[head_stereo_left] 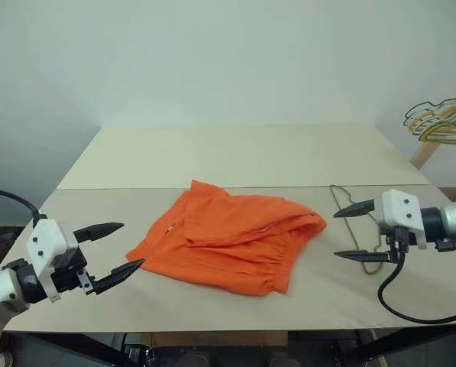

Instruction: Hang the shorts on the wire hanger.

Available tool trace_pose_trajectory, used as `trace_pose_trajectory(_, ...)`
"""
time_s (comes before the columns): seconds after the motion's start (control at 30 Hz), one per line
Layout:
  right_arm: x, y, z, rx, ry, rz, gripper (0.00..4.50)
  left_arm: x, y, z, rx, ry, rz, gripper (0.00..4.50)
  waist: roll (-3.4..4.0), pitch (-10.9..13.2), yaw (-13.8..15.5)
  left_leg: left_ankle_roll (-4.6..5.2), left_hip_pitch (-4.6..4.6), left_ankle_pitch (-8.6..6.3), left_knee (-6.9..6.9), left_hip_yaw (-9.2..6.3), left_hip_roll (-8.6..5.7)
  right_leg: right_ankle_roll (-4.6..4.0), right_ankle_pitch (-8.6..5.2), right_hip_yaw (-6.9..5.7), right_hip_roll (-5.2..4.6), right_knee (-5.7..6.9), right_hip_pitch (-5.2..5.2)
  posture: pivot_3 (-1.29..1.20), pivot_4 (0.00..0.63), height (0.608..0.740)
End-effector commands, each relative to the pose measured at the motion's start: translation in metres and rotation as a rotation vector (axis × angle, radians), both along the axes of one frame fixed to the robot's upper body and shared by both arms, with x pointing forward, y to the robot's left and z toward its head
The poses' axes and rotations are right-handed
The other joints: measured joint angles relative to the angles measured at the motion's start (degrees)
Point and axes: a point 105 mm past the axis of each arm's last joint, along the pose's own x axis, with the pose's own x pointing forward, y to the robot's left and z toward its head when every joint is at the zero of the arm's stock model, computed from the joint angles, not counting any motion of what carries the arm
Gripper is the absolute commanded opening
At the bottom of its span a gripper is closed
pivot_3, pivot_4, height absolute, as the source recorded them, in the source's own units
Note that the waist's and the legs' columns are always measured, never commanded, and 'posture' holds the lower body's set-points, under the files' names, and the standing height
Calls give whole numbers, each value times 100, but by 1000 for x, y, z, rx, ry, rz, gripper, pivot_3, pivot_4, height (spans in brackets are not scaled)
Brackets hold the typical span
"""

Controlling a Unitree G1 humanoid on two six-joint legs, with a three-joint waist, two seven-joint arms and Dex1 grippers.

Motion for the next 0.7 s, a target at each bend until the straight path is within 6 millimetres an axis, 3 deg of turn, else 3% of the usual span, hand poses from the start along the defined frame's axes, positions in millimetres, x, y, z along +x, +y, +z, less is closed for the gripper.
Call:
trace_pose_trajectory(0.03,3,2,11,-6,-58,16,4483,0,-3,6,9,-31,-7,4500,0,0,0,0,0,0,0,0,0,0,0,0,0,0,0,96,0,740)
trace_pose_trajectory(0.47,2,2,9,0,-54,9,4483,3,-2,4,9,-47,11,4500,-2,1,0,0,0,0,0,1,0,0,0,0,0,0,-1,80,0,740)
trace_pose_trajectory(0.7,9,20,1,-52,-71,16,4483,-3,-9,-13,53,1,-59,4500,-1,1,-32,-1,0,0,-1,3,1,-1,0,1,0,0,-2,61,0,740)
